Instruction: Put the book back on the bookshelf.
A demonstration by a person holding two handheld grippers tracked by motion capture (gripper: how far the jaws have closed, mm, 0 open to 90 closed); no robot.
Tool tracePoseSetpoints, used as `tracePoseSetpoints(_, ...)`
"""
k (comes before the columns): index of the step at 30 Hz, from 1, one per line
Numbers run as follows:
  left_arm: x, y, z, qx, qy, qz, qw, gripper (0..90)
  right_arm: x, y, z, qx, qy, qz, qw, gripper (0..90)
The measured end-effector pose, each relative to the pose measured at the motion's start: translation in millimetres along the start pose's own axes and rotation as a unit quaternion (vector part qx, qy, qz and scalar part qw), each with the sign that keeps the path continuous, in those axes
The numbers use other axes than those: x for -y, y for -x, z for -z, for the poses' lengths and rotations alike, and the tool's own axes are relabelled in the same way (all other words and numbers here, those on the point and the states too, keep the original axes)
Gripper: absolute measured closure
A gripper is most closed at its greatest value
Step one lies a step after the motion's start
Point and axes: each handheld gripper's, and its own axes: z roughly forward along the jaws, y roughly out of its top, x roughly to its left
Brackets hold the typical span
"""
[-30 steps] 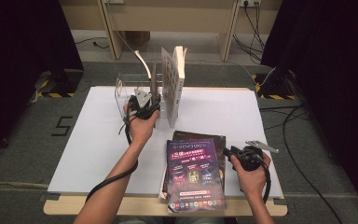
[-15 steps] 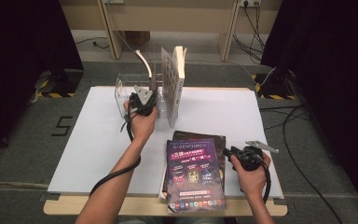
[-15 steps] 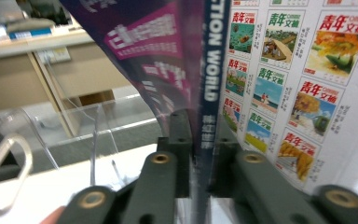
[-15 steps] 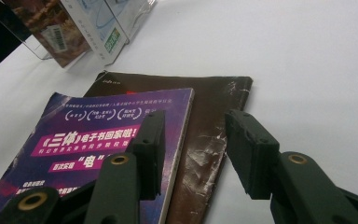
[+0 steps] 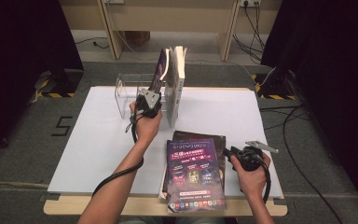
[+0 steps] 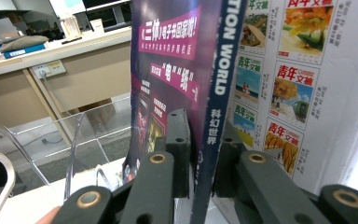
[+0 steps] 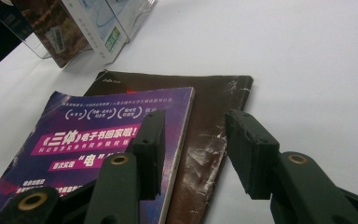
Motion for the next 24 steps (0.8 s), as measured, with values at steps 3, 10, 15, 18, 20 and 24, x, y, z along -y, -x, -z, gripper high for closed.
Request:
tracePoseSetpoints(3,-1.4,-1.3,0.2,0.009,-0.003,0.011,0.9999,75.2,-0.9,0.9,0.9,0.002,0.003,0.001,1.0000,58.2)
tracePoseSetpoints(10,-0.7,-1.4,7.0,0.021,-0.007,0.033,0.9992,55.2,-1.0,0.6,1.0,0.001,0.003,0.001,1.0000,58.1)
tracePoseSetpoints(15,2.2,-1.2,20.6,0.028,-0.018,0.064,0.9974,43.8,-1.2,-1.7,-0.5,0.001,-0.003,0.001,1.0000,57.9)
tracePoseSetpoints(18,6.4,-2.0,25.8,0.034,-0.028,0.078,0.9960,39.3,-2.7,-3.9,-1.3,0.000,-0.004,0.002,1.0000,57.8)
tracePoseSetpoints(20,8.9,-3.5,29.9,0.037,-0.034,0.082,0.9954,38.3,-4.1,-5.6,-0.9,-0.001,-0.005,0.000,1.0000,57.7)
tracePoseSetpoints(24,11.1,-6.5,41.8,0.051,-0.049,0.091,0.9933,36.9,-6.8,-6.2,-0.5,-0.001,-0.012,0.002,0.9999,57.8)
